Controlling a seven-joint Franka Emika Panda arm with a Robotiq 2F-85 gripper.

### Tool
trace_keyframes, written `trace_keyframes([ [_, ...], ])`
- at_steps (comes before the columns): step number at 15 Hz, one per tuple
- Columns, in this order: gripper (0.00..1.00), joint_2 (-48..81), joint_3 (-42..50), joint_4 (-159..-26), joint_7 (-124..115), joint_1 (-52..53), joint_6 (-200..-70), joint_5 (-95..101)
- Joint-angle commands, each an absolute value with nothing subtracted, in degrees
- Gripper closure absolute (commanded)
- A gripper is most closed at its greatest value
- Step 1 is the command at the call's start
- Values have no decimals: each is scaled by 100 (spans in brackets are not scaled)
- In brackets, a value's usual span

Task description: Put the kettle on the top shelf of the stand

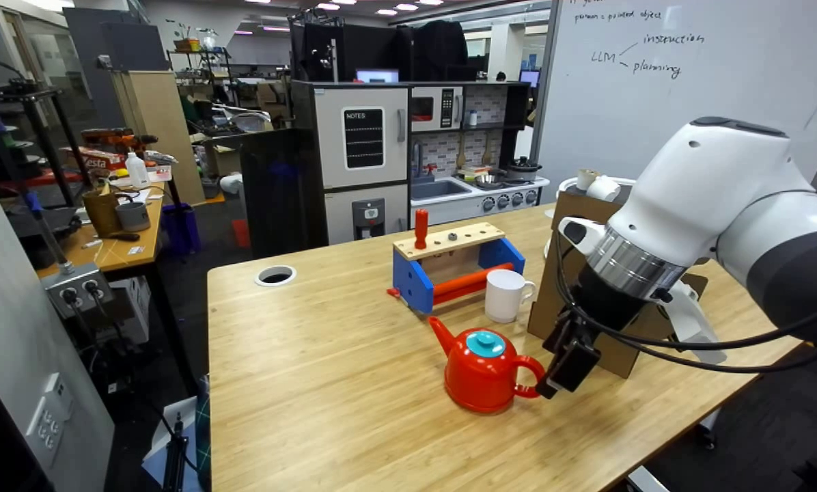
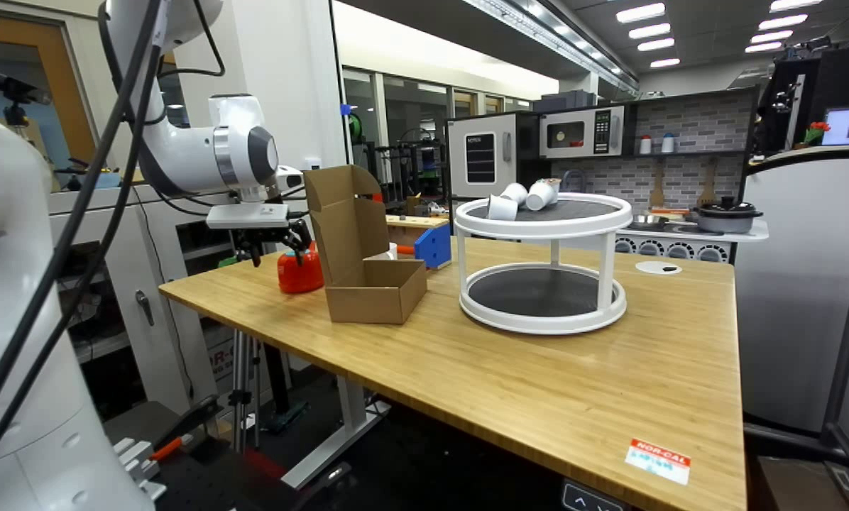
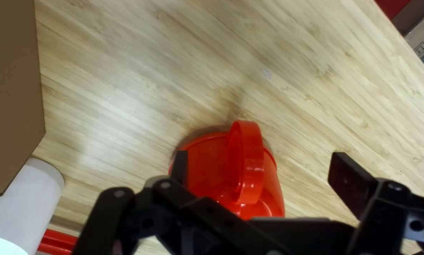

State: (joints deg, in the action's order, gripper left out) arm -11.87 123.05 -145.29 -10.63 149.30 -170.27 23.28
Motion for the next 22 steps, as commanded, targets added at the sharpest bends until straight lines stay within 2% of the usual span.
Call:
trace_keyframes([
  [1, 0, -1226, 12312, -14513, -1063, 14930, -17024, 2332],
  [10, 0, -1263, 12324, -14506, -1051, 14930, -17000, 2347],
  [22, 0, -2187, 12441, -13703, -463, 14946, -16316, 2520],
])
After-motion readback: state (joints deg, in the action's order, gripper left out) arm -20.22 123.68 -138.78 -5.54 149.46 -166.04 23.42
